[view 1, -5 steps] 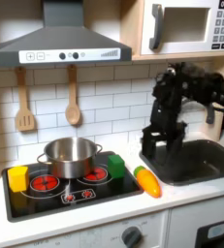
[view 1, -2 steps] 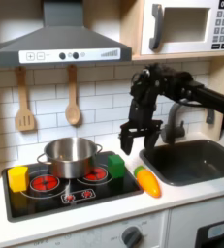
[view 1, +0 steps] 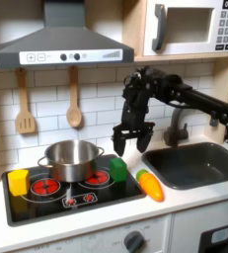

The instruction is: Reach green block

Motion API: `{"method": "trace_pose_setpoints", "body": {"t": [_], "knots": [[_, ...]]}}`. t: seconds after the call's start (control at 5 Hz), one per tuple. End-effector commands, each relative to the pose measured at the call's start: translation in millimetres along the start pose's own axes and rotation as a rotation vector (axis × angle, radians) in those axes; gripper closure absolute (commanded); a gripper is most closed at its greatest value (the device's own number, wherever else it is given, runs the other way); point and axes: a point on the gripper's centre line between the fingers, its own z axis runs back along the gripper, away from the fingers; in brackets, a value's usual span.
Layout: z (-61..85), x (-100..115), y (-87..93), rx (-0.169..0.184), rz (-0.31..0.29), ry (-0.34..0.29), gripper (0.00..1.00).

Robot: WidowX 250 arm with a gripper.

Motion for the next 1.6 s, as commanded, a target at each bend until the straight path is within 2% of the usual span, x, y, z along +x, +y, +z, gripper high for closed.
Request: {"method": "trace_pose_setpoints", "body": {"t": [0.0, 0.2, 0.4, 0.6, 1.0, 1.4], "knots": [[-14.1, 8, 4.6, 0.011, 0.012, 0.023, 0.0], [-22.3, 10, 4.8, -0.009, 0.003, 0.041, 0.0], [-28.4, 7, 7.2, -0.011, -0.016, 0.064, 0.0], [-32.9, 5, 16.2, 0.005, -0.001, 0.078, 0.0], [-40.5, 9, 9.6, -0.027, -0.056, 0.088, 0.0], [-54.8, 9, 10.1, -0.033, -0.065, 0.12, 0.0]]}}
